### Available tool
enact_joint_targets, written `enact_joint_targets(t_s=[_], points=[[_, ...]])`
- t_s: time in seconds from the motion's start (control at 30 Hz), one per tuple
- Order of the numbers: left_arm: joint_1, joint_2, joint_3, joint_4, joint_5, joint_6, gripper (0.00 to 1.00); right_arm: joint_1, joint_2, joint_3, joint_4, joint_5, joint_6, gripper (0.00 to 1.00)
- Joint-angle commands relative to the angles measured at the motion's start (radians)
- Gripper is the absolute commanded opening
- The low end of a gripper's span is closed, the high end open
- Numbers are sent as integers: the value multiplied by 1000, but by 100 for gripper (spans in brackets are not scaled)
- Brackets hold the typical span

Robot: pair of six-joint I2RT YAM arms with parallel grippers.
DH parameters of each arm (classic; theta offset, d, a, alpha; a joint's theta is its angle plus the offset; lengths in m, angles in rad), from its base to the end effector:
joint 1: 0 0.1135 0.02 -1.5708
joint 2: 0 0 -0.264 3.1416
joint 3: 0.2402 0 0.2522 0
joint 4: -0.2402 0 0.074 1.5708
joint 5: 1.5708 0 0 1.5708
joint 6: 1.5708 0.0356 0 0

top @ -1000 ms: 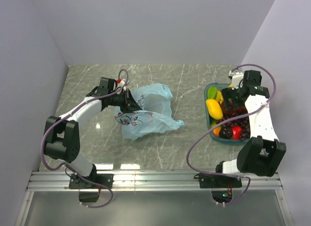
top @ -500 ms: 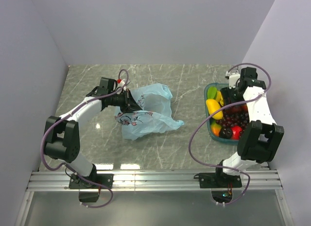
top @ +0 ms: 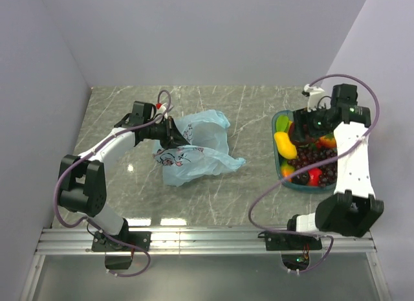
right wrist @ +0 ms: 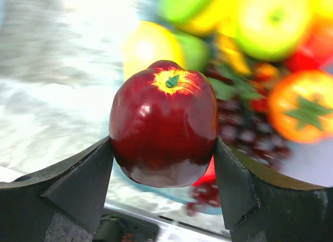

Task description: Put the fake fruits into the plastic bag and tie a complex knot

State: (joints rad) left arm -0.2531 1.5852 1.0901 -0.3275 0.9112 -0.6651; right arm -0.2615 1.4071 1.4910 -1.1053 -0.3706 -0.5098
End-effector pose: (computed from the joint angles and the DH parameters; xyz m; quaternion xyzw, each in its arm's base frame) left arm 0.3154 -0.1106 0.2437 -0.0136 0.8511 -0.5126 0.1127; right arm 0.2661 -0.0579 0.3629 -0.1667 0.9326 0.0640 0.3137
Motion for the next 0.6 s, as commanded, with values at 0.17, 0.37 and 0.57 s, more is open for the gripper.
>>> enact_joint_targets(t_s=[0.17,0.37,0.57], points=[[-5,10,37,15,52,16,0,355,-73,-141,215,-171,252,38],[-5,2,28,24,58,16,1,534,47,-164,426,-136,362,31],[-6,25,28,28,69,12,1,674,136,-138,509,-143,418,26]])
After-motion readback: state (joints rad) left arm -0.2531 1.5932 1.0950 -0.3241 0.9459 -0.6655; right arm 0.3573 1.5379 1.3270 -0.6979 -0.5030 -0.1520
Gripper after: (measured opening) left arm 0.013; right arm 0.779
